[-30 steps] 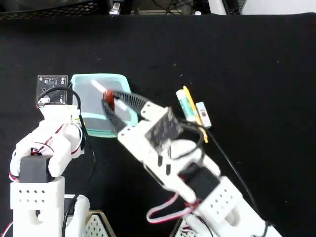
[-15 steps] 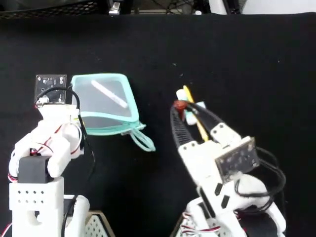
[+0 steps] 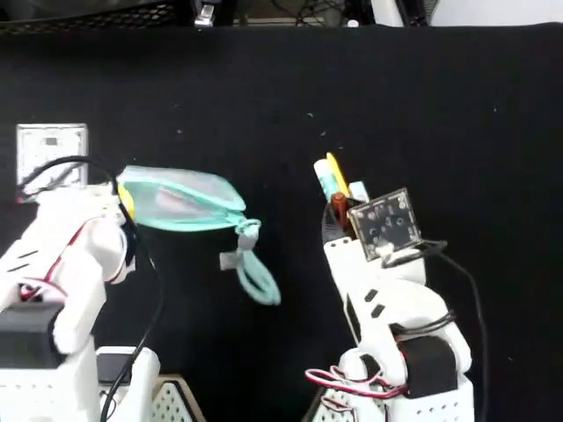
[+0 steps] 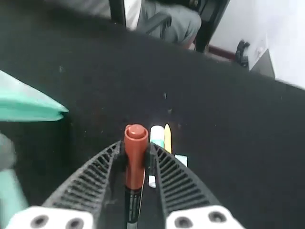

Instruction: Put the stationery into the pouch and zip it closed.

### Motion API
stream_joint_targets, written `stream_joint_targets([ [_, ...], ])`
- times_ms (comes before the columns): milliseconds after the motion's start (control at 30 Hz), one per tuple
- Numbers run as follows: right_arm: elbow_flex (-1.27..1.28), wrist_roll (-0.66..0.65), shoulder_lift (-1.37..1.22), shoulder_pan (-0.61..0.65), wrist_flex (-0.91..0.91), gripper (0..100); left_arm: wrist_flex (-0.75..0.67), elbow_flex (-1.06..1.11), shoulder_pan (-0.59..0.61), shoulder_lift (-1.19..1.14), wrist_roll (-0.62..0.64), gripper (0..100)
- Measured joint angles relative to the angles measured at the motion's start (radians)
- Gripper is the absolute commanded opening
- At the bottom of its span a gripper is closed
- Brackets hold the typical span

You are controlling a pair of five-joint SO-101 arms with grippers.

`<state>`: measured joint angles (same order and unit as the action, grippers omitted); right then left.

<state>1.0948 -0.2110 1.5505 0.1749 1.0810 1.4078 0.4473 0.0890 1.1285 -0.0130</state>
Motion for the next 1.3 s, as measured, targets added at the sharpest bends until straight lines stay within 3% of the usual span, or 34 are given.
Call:
stream_joint_targets([
  [167,0.000,0.003,0.021,0.000,0.000,1.2,0.081,-0.095,-0.009,0.000,0.037,3],
  [400,-0.150,0.077,0.118,0.005,-0.058,1.2,0.110,-0.117,-0.121,-0.097,0.069,3],
  [600,-0.272,0.146,0.044,0.173,-0.226,1.2,0.097,-0.187,-0.126,-0.275,0.046,3],
  [833,-0.473,0.155,-0.206,0.367,-0.402,1.2,0.095,-0.190,-0.084,-0.301,0.026,3],
  [1300,-0.698,0.157,-0.583,0.540,-0.474,1.2,0.048,-0.140,-0.048,-0.315,0.025,3],
])
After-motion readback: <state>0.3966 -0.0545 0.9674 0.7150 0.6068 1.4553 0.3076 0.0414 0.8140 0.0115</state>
